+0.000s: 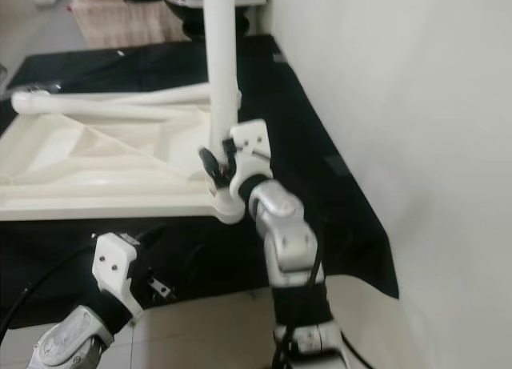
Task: Building children table
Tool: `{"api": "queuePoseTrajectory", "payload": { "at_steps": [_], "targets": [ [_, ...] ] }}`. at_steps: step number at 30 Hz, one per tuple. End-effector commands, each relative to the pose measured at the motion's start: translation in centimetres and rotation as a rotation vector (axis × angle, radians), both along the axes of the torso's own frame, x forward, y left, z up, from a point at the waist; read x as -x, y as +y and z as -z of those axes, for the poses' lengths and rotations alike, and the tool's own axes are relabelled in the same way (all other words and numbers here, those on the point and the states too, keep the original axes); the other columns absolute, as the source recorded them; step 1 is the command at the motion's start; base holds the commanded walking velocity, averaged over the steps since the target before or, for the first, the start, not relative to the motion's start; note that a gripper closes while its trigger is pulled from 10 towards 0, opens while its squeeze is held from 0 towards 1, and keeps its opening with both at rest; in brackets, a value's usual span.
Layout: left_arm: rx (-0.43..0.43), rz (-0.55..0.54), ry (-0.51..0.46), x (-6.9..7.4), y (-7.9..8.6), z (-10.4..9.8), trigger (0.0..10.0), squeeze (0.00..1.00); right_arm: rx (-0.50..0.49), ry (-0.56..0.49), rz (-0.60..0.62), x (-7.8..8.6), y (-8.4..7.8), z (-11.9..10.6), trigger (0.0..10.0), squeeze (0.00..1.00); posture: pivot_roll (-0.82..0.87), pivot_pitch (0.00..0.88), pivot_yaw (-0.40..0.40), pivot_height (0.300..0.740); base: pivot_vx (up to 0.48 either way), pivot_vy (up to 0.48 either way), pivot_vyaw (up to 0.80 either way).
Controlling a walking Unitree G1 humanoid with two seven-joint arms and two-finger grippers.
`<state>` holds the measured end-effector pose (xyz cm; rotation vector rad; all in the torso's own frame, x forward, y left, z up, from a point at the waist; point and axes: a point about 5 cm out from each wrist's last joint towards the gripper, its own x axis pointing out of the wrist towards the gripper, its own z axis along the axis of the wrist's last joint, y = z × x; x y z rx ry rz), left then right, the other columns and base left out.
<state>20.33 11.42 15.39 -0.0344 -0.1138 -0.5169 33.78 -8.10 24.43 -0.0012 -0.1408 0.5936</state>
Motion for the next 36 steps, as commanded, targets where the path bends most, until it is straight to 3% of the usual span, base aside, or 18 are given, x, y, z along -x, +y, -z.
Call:
{"api": "queuePoseTrajectory", "payload": {
  "at_steps": [1, 3, 4, 5, 8, 15, 16, 17, 25, 36],
  "targets": [
    [-0.001, -0.009, 0.005, 0.0, 0.0, 0.3, 10.0, 0.0, 0.008, -0.036, -0.152, 0.0, 0.4, -0.5, 10.0, 1.0, 0.01, 0.152, -0.027, 0.74, 0.0, 0.0, 0.0],
    [-0.001, -0.009, 0.005, 0.0, 0.0, 0.3, 10.0, 0.0, 0.008, -0.036, -0.152, 0.0, 0.4, -0.5, 10.0, 1.0, 0.01, 0.152, -0.027, 0.74, 0.0, 0.0, 0.0],
    [0.003, -0.01, 0.003, 0.1, -0.1, 0.3, 10.0, 0.0, 0.119, -0.079, -0.402, 0.7, 0.9, -0.8, 10.0, 0.0, 0.01, 0.154, -0.031, 0.74, 0.0, 0.0, 0.0],
    [0.003, -0.01, 0.003, 0.1, -0.1, 0.3, 10.0, 0.0, 0.119, -0.079, -0.402, 0.7, 0.9, -0.8, 10.0, 0.0, 0.01, 0.154, -0.031, 0.74, 0.0, 0.0, 0.0],
    [0.005, -0.013, 0.002, 0.3, -0.2, 0.3, 10.0, 0.0, 0.226, -0.077, -0.627, 1.1, 1.2, -0.4, 10.0, 0.0, 0.02, 0.161, -0.033, 0.74, 0.0, 0.0, 0.0],
    [0.006, -0.018, 0.007, 0.6, -0.2, 0.2, 10.0, 0.0, 0.227, -0.062, -0.792, 1.1, 1.5, -0.3, 10.0, 0.0, 0.03, 0.168, -0.03, 0.74, 0.0, 0.0, 0.0],
    [0.007, -0.017, 0.009, 0.6, -0.2, 0.3, 10.0, 0.0, 0.215, -0.055, -0.822, 1.0, 1.5, -0.3, 8.5, 0.0, 0.03, 0.171, -0.029, 0.74, 0.0, 0.0, 0.0],
    [0.007, -0.015, 0.011, 0.7, -0.2, 0.3, 10.0, 0.0, 0.204, -0.045, -0.851, 0.9, 1.5, -0.2, 0.0, 0.0, 0.03, 0.172, -0.027, 0.74, 0.0, 0.0, 0.0],
    [0.009, -0.007, 0.019, 1.0, -0.3, 0.4, 10.0, 0.0, 0.192, -0.038, -0.919, 0.6, 1.0, -0.1, 0.0, 0.0, 0.02, 0.176, -0.023, 0.74, 0.0, 0.0, 0.0],
    [0.009, -0.003, 0.023, 1.0, -0.3, 0.4, 10.0, 0.0, 0.123, -0.03, -0.815, 1.7, -0.4, 1.2, 0.0, 0.0, 0.01, 0.174, -0.024, 0.74, 0.0, 0.0, 0.0]
  ]
}}
